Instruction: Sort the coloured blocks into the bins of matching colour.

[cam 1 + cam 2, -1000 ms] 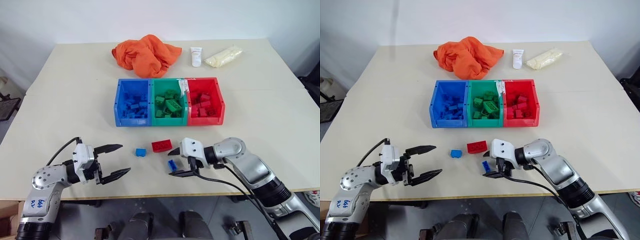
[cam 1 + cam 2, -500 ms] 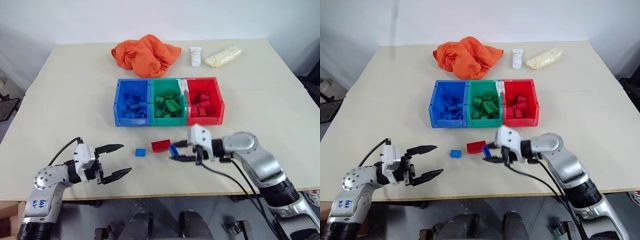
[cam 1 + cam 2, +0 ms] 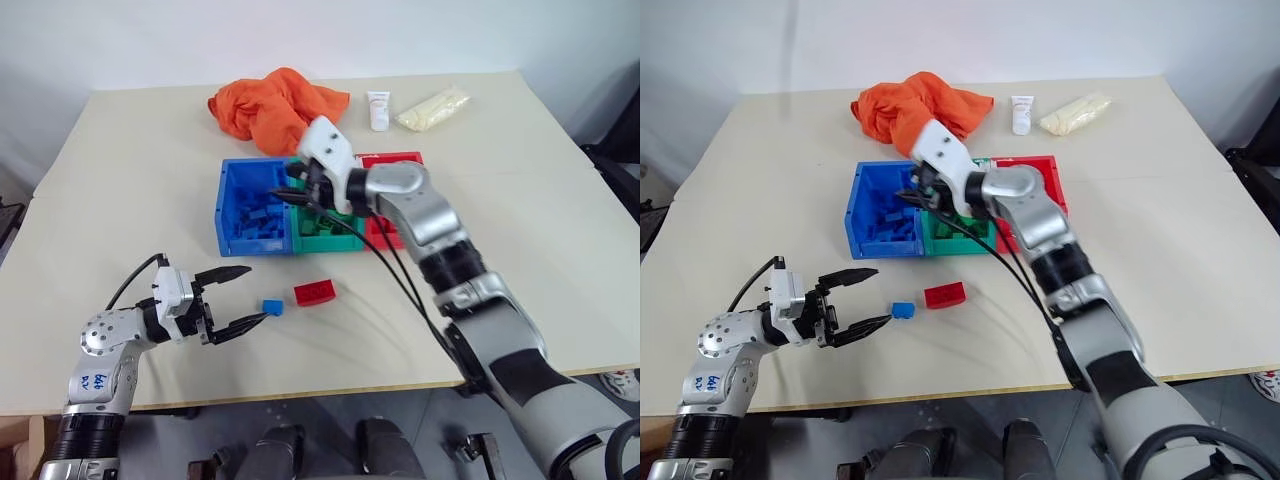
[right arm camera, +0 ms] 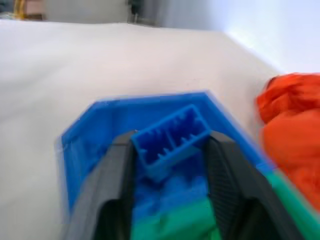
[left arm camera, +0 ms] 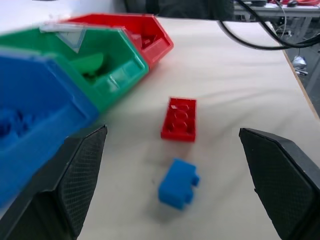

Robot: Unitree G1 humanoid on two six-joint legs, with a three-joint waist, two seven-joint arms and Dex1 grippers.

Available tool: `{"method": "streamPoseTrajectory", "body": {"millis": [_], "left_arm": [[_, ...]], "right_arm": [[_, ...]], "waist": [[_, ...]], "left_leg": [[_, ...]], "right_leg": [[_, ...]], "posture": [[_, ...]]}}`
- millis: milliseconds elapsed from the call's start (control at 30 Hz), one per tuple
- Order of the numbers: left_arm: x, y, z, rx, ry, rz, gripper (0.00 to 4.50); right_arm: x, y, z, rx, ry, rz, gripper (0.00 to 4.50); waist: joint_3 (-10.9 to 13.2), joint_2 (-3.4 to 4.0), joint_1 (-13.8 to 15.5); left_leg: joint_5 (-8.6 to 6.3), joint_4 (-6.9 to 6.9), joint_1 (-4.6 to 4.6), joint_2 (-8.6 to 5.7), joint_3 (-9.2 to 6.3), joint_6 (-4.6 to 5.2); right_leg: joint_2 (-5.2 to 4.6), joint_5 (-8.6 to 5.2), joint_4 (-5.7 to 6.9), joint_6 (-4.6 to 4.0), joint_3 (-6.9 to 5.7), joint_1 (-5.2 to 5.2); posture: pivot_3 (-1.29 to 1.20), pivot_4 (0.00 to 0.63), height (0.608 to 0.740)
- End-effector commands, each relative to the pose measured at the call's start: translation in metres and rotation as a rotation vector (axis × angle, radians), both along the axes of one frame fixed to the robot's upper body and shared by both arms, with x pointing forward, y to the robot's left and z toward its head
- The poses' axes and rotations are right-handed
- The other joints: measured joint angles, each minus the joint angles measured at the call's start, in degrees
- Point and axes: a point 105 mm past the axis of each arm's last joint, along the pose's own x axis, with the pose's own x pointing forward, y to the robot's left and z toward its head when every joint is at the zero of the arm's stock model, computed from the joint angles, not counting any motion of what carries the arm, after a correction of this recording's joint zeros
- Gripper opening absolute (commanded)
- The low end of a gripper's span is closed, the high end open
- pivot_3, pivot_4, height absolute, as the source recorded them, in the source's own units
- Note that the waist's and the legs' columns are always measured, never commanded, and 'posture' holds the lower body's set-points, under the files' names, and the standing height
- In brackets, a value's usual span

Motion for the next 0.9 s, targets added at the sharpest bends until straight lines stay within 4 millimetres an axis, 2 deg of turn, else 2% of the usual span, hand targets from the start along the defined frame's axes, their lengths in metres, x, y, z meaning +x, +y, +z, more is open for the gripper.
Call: {"method": "streamPoseTrajectory", "body": {"millis": [33,200,233,533,667,700,900], "left_arm": [[0.003,0.002,0.013,-0.015,-0.060,0.013,4.50],[0.007,0.009,0.021,-0.023,-0.088,0.063,4.50],[0.007,0.011,0.022,-0.021,-0.089,0.069,4.50],[0.002,0.020,0.026,-0.015,-0.086,0.091,4.50],[-0.003,0.029,0.022,0.028,-0.059,0.089,4.50],[-0.003,0.032,0.020,0.044,-0.053,0.089,4.50],[-0.005,0.041,0.013,0.108,-0.025,0.082,4.50]], "right_arm": [[0.004,0.014,0.008,0.019,-0.045,-0.002,2.50],[0.005,0.023,0.008,0.007,-0.070,0.015,4.26],[0.005,0.023,0.008,0.006,-0.075,0.019,4.43],[-0.003,0.008,0.015,0.019,-0.107,0.113,4.43],[-0.026,-0.031,0.000,-0.014,-0.109,0.262,4.43],[-0.034,-0.047,-0.006,-0.023,-0.106,0.281,4.43],[-0.066,-0.114,-0.034,-0.092,-0.011,0.294,4.43]], "waist": [[0.00,0.00,-0.24],[0.00,0.00,-0.55],[0.00,0.01,-0.70],[0.00,0.01,-1.69],[-0.01,0.00,-1.41],[-0.01,0.00,-1.06],[0.01,0.01,0.26]], "left_leg": [[0.00,0.01,0.00,-0.01,-0.06,0.00],[0.00,-0.01,0.00,-0.02,-0.12,0.00],[0.00,0.00,0.00,-0.02,-0.12,0.00],[0.01,0.05,0.00,0.01,-0.11,-0.05],[0.00,0.05,0.00,0.02,-0.17,-0.05],[-0.03,0.09,0.00,0.00,-0.19,-0.03],[-0.06,0.15,-0.10,-0.08,-0.16,0.04]], "right_leg": [[0.00,0.00,0.02,0.00,0.00,0.01],[0.04,0.00,0.03,0.00,0.02,0.00],[0.04,0.00,0.03,0.00,0.02,0.00],[0.04,0.00,0.13,0.00,0.07,-0.03],[0.03,0.01,0.11,0.01,0.07,0.01],[0.02,0.01,0.11,0.02,0.07,0.03],[-0.05,0.02,-0.15,0.04,0.08,0.03]], "posture": [[0.00,0.150,0.740],[0.00,0.150,0.740],[0.00,0.150,0.740],[0.00,0.150,0.740],[0.00,0.150,0.740],[0.00,0.150,0.740],[0.00,0.150,0.740]]}}
